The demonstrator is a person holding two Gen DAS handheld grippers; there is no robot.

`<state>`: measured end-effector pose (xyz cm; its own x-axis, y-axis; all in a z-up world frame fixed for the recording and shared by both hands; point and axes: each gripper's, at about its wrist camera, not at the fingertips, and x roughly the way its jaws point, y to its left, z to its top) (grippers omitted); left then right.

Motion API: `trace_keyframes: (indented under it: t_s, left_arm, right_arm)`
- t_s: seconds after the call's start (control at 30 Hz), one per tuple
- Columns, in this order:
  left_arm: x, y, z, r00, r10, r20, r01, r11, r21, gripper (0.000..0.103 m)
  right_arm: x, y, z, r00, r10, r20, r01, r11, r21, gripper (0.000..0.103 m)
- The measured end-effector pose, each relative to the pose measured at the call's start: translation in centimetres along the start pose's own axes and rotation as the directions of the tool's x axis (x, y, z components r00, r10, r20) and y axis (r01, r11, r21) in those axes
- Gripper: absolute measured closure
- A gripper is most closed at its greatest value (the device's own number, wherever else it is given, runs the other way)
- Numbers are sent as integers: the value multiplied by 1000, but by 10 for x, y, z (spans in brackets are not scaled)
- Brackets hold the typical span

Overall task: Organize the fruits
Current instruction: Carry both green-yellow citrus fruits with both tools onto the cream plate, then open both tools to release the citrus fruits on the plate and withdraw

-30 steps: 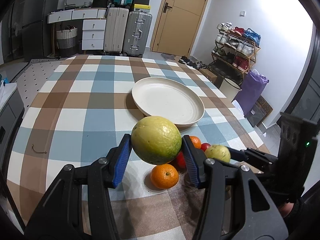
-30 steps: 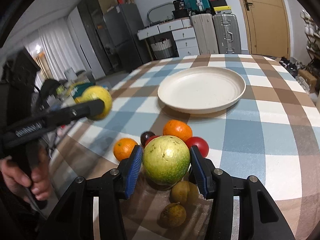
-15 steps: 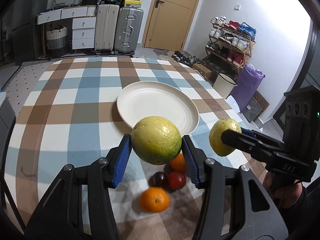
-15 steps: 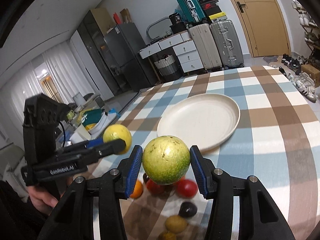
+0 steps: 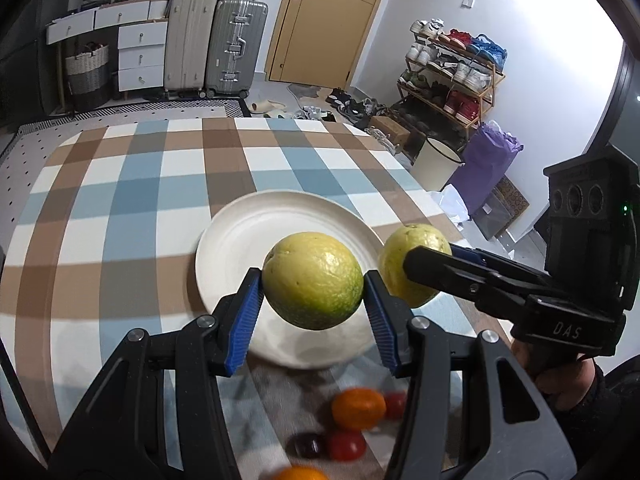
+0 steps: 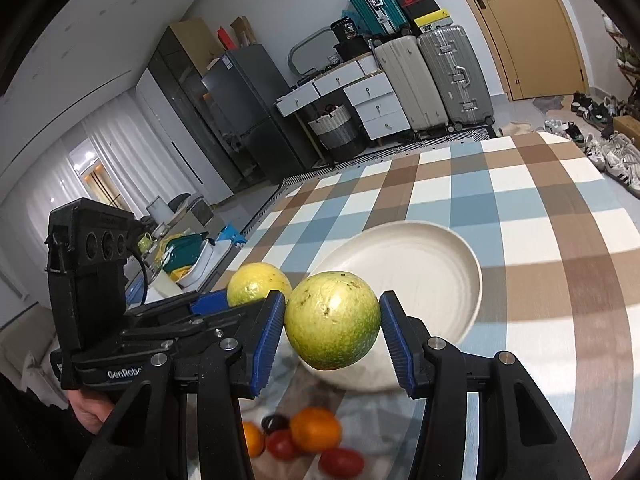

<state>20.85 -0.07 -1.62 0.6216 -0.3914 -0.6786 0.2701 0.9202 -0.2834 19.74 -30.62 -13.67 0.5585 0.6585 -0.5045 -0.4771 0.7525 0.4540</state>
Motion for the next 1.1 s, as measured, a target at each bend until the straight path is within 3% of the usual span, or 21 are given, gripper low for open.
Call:
trace_keyframes:
  t_s: [0.2, 0.5, 0.8, 1.1]
  left_arm:
    - [34, 8, 32, 999, 11, -30, -10, 1000, 28, 55]
    - [90, 30, 61, 997, 14, -77, -14, 1000, -4, 55]
    - [130, 42, 57, 991, 8, -137, -8, 1000, -2, 55]
    - [147, 49, 50, 987, 4, -161, -5, 1000, -8, 55]
  right_arm:
    - [23, -13, 25, 1000, 8, -6, -8, 1000, 4, 54]
    - [56, -43, 52, 999, -30, -19, 31, 998, 47, 54]
    - [82, -68, 51, 997, -51, -66, 57, 994, 91, 53]
    - [98, -77, 44, 991, -68, -117, 81, 991, 111, 53]
